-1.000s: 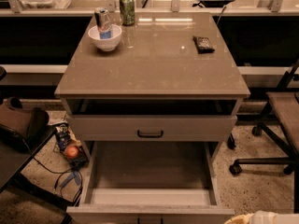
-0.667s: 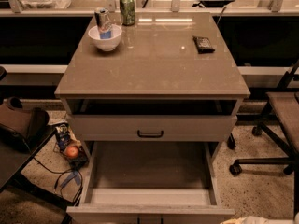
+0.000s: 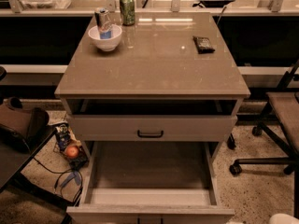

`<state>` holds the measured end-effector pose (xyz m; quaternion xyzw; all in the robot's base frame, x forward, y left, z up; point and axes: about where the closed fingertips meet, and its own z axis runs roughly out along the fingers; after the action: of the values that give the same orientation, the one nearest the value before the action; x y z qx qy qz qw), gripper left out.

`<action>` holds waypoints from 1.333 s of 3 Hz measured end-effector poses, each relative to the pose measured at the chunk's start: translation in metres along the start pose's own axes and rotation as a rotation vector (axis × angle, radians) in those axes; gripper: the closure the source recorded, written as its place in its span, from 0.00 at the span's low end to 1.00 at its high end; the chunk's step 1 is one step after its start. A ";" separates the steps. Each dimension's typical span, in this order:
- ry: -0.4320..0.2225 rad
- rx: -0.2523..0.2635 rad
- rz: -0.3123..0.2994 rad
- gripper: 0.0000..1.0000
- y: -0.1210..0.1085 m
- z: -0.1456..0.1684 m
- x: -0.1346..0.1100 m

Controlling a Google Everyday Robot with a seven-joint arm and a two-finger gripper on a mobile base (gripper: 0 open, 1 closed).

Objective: Close middle drawer

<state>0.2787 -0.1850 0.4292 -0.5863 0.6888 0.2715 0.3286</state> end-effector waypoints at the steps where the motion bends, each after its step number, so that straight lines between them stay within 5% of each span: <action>1: 0.000 0.000 0.000 1.00 0.000 0.000 0.000; 2: 0.007 0.001 -0.003 1.00 -0.002 0.012 -0.002; 4: 0.079 0.056 -0.071 1.00 -0.054 0.057 -0.004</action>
Offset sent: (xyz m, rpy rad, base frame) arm 0.0155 0.0326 -0.0198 -0.0302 -0.0096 -0.0011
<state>0.3401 -0.1486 0.3964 -0.6112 0.6874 0.2171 0.3267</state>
